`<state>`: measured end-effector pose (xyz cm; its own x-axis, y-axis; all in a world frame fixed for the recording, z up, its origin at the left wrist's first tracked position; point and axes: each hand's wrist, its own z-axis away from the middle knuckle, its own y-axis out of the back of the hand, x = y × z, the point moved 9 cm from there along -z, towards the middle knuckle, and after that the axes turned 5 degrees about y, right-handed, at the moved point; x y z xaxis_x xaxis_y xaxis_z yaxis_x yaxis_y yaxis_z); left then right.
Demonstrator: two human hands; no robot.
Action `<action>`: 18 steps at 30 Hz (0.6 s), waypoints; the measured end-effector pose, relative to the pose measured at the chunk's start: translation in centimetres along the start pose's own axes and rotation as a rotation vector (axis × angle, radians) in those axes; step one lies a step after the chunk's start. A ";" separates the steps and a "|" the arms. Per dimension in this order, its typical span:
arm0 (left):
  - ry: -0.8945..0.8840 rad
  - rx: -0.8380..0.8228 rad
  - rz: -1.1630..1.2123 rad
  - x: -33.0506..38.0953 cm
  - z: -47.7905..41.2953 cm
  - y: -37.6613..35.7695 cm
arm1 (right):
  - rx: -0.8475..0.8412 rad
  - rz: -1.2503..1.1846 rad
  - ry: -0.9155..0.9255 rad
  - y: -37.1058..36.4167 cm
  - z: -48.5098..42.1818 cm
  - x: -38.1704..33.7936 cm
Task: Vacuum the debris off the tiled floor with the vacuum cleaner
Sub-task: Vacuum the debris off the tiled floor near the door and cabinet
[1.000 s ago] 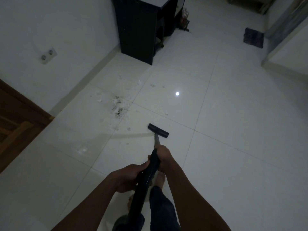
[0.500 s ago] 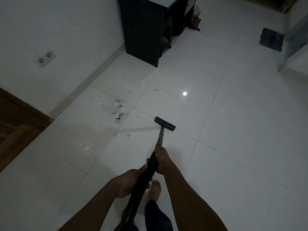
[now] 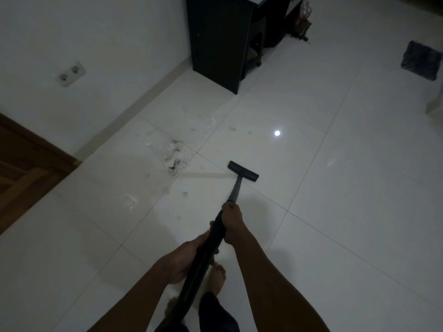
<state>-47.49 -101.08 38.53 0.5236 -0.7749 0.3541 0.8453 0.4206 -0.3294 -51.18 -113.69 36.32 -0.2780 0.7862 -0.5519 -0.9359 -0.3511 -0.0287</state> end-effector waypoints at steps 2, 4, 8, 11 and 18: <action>0.028 -0.065 0.068 0.0 0.4 0.4 | -0.005 -0.060 0.011 -0.4 0.7 -0.2; 0.065 -0.167 0.119 -0.8 0.8 1.4 | -0.012 -0.122 0.002 -1.4 2.1 0.6; 0.093 -0.361 0.231 -3.6 2.7 2.7 | -0.078 -0.217 -0.039 -3.6 5.8 3.8; 0.091 -0.385 0.224 -5.6 4.3 3.6 | -0.109 -0.269 -0.094 -5.2 8.2 6.0; 0.100 -0.214 0.145 -8.1 6.9 6.2 | -0.102 -0.262 -0.110 -6.8 8.8 8.8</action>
<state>-45.78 -88.92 39.68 0.6154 -0.7612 0.2048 0.7148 0.4294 -0.5519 -49.18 -99.89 39.03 -0.0574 0.9052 -0.4210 -0.9538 -0.1743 -0.2447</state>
